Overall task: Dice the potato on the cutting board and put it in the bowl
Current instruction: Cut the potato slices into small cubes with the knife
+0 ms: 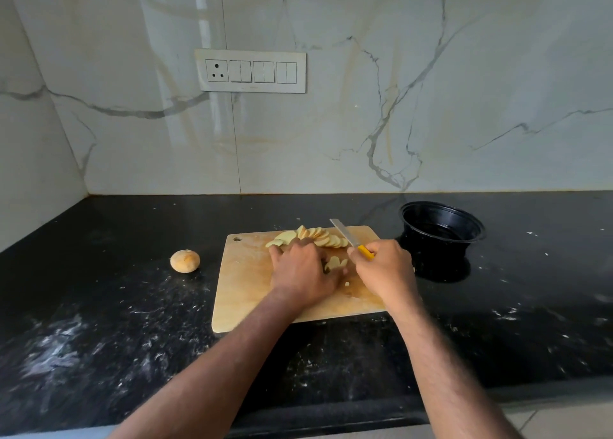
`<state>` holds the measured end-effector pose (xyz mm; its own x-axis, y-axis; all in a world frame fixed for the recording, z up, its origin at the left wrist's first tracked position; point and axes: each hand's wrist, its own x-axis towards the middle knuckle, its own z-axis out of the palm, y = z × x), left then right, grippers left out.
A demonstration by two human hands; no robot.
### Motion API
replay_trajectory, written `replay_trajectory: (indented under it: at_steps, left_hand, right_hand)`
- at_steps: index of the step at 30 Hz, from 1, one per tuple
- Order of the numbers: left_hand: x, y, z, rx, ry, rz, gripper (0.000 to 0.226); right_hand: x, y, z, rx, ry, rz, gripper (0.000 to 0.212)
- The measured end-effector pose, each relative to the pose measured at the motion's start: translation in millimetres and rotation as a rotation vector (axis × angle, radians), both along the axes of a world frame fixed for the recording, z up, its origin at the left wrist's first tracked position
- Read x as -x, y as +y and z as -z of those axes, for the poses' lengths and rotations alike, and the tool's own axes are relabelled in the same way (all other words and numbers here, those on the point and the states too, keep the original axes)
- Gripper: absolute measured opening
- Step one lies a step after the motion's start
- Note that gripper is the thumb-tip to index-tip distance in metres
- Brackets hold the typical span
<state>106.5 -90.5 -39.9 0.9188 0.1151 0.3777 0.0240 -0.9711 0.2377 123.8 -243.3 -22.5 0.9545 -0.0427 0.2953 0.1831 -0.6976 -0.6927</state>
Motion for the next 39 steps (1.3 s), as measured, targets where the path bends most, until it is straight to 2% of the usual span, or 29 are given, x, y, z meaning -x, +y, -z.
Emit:
replay_trajectory:
  at_steps: [7,14,20,26,29,32,35,39]
  left_hand:
    - [-11,10,2,0.178,0.025,0.152,0.022]
    - [-9,19,-3,0.223,0.070,0.308,0.030]
    - [0,24,-10,0.250,0.074,0.337,0.032]
    - [6,33,-12,0.306,0.091,0.401,0.030]
    - [7,36,-12,0.293,0.053,0.387,0.036]
    - [8,42,-11,0.305,0.051,0.371,0.028]
    - [9,46,-12,0.311,0.068,0.387,0.030]
    - [12,41,-13,0.284,-0.066,0.354,0.030]
  right_hand:
    - [45,-13,12,0.292,-0.246,0.017,0.010]
    - [64,-12,10,0.435,-0.223,0.004,0.017]
    - [66,-14,14,0.402,-0.222,-0.073,0.014]
    - [65,-11,15,0.337,-0.225,-0.051,0.013]
    - [64,-8,18,0.314,-0.199,-0.102,0.012]
    - [63,-10,21,0.261,-0.210,-0.078,0.009]
    - [62,-14,23,0.211,-0.222,-0.063,0.005]
    - [62,-14,24,0.184,-0.220,-0.067,0.006]
